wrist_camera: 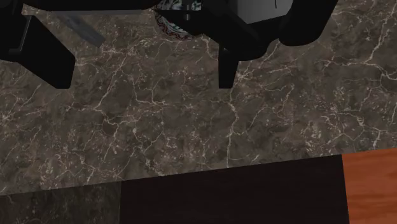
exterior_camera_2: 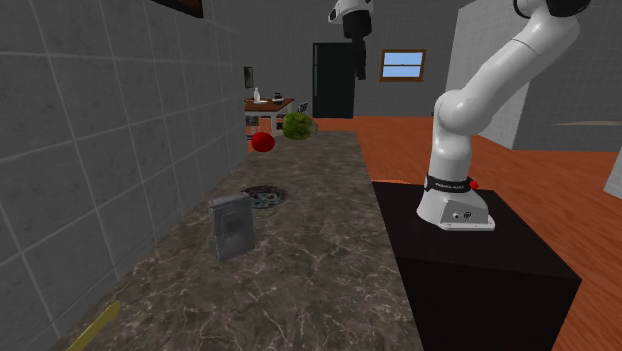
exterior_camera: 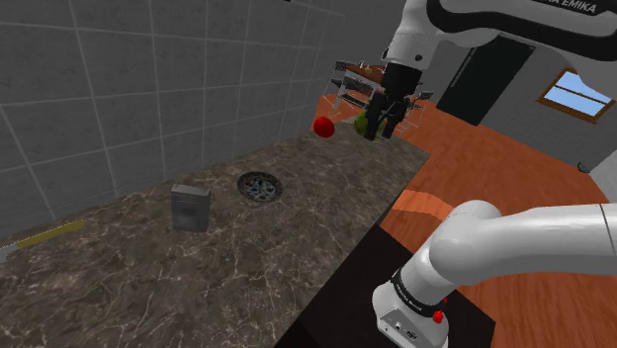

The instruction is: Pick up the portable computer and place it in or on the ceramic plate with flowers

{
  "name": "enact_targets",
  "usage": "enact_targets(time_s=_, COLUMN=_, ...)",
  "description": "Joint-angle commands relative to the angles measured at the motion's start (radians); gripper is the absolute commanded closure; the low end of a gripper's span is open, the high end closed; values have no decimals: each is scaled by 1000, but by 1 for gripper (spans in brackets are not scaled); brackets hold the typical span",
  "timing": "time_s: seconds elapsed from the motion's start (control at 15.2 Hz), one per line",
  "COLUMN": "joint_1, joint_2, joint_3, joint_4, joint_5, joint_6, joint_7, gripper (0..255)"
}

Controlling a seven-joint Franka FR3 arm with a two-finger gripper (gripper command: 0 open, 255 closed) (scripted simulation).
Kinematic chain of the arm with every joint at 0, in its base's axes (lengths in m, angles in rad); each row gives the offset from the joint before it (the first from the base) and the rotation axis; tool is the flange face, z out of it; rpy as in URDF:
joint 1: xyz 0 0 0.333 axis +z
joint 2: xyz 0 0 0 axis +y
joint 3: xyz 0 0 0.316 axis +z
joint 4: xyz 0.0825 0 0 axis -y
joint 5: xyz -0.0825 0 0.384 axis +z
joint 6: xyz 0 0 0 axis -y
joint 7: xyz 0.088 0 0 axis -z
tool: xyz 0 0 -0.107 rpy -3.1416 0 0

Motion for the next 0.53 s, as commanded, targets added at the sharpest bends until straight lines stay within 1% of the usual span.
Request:
enact_targets(time_s=0.0, joint_1=0, joint_2=0, joint_3=0, joint_4=0, joint_5=0, joint_6=0, joint_7=0, gripper=0)
enact_targets(time_s=0.46, joint_1=58, joint_2=163, joint_3=89, joint_4=-20, joint_5=39, joint_6=209, joint_7=8, gripper=0)
